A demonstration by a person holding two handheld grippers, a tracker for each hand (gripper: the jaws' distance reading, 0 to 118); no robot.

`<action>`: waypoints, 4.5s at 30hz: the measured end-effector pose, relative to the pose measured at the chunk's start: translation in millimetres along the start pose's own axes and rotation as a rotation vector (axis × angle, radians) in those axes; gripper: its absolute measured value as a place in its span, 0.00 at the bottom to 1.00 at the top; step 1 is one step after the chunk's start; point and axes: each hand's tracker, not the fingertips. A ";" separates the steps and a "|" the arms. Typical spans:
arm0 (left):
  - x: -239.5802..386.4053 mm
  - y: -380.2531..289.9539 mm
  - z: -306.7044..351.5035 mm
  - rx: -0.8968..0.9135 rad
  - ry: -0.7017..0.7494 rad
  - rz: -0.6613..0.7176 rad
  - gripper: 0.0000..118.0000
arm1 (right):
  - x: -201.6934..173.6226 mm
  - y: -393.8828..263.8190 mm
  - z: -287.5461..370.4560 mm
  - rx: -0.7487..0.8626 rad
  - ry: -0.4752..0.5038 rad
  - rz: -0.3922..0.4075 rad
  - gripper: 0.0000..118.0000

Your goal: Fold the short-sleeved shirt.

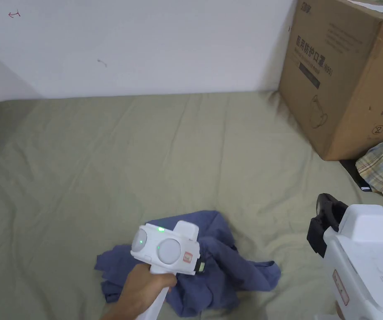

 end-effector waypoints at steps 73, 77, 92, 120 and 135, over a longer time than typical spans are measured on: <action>-121.0 -103.5 -47.2 0.163 -0.136 0.602 0.58 | -11.6 -4.7 -46.6 -0.080 0.018 0.003 0.01; -116.4 -102.8 -45.5 0.182 -0.140 0.610 0.32 | -9.5 -11.5 -50.0 -0.108 0.015 0.003 0.01; -106.4 -117.9 37.1 0.455 -0.236 0.596 0.05 | 0.7 -114.4 -138.7 -0.632 0.047 -0.040 0.82; -145.5 -103.9 91.6 0.630 -0.234 0.617 0.05 | 38.6 4.4 -147.9 -0.452 0.166 -0.081 0.06; -335.6 -37.6 252.3 0.889 -0.072 0.789 0.05 | 41.3 212.2 -227.0 -0.139 0.101 -0.042 0.06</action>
